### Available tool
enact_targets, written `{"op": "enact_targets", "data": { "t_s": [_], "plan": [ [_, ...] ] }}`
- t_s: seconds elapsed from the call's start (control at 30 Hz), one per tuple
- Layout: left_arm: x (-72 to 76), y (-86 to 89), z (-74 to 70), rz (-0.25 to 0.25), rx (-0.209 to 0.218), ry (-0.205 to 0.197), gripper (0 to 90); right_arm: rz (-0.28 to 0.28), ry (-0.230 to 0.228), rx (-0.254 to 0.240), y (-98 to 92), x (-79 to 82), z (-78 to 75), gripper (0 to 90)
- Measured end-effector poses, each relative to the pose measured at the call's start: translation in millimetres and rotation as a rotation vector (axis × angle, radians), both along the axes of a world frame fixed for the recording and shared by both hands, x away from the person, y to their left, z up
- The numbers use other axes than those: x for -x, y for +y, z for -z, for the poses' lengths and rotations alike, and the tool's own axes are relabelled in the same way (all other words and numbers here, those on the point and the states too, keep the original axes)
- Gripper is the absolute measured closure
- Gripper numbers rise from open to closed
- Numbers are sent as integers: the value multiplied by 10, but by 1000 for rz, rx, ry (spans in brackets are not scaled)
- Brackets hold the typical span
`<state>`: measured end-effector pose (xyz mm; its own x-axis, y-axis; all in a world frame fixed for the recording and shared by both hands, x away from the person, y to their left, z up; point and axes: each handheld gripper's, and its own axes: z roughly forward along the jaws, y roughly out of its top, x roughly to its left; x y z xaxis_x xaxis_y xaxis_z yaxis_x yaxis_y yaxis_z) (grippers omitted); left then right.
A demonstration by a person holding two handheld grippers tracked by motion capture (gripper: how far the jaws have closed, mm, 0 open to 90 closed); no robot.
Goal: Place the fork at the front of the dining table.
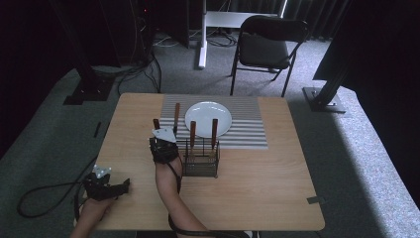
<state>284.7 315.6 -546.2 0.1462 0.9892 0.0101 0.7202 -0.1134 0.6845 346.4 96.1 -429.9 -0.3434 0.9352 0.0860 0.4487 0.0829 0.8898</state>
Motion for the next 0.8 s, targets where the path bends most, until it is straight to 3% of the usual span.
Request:
{"op": "enact_targets", "data": {
  "t_s": [0.1, 0.43, 0.6, 0.8],
  "plan": [
    [0, 0, 0, 0, 0, 0, 7, 7, -10, 14, 6, 11, -16, 762],
    [0, -1, 1, -1, 1, -2, 7, 0, -20, -12, -111, 38, -115, 764],
    [1, 1, -1, 1, -1, 2, 7, -16, -27, -49, -207, 95, -259, 765],
    [-1, -1, 1, -1, 1, -1, 7, -33, -62, -55, -268, 151, -429, 764]
  ]
}}
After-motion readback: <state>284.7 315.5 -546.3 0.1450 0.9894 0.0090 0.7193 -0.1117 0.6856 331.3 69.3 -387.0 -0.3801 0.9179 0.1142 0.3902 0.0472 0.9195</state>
